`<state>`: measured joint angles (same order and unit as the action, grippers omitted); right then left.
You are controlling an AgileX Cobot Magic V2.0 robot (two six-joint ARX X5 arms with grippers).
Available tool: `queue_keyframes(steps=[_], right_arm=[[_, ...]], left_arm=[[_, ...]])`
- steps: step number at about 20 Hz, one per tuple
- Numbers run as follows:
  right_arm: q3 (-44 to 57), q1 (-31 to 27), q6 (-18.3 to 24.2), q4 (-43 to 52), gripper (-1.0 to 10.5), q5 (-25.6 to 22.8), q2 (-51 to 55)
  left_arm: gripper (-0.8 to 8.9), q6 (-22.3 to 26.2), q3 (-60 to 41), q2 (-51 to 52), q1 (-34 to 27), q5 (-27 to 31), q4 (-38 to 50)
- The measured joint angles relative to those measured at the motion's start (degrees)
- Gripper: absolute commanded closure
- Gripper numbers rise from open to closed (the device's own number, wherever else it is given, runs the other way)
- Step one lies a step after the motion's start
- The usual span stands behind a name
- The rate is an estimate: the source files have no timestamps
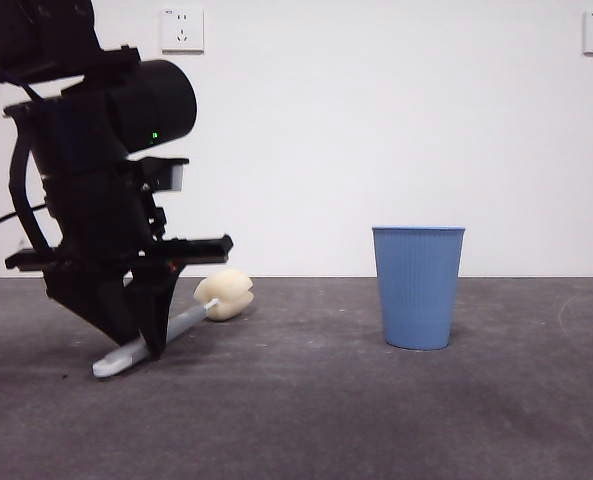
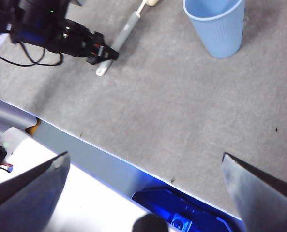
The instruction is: Pick up the cup brush,pick up the cup,insert the brush into the cup,clean the cup,put the cup brush back,put the cup back to the fixed position on the table
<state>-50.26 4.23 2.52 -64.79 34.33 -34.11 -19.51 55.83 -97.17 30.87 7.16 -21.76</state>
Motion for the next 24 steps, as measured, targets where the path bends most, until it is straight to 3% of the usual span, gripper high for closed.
queue_keyframes(steps=[5,12,17,22,24], right_arm=[[0.0,0.0,-0.5,5.9,3.2,0.0,-5.0],[1.9,4.9,-1.3,27.4,3.2,-3.9,-15.9],[9.3,12.7,-2.2,41.2,3.2,-15.1,-22.8],[14.7,17.9,-5.0,54.9,3.2,-22.4,-28.5],[16.3,18.4,-5.6,58.4,3.2,-23.2,-31.4]], left_arm=[[8.22,2.3,0.0,9.7,0.0,-0.2,-2.5],[8.22,7.5,0.0,26.6,0.4,-3.1,-13.5],[8.22,8.4,0.0,36.2,0.4,-3.1,-18.6],[8.22,8.5,0.0,41.0,0.4,-3.1,-22.5],[8.22,8.6,0.0,41.7,0.4,-3.1,-23.8]])
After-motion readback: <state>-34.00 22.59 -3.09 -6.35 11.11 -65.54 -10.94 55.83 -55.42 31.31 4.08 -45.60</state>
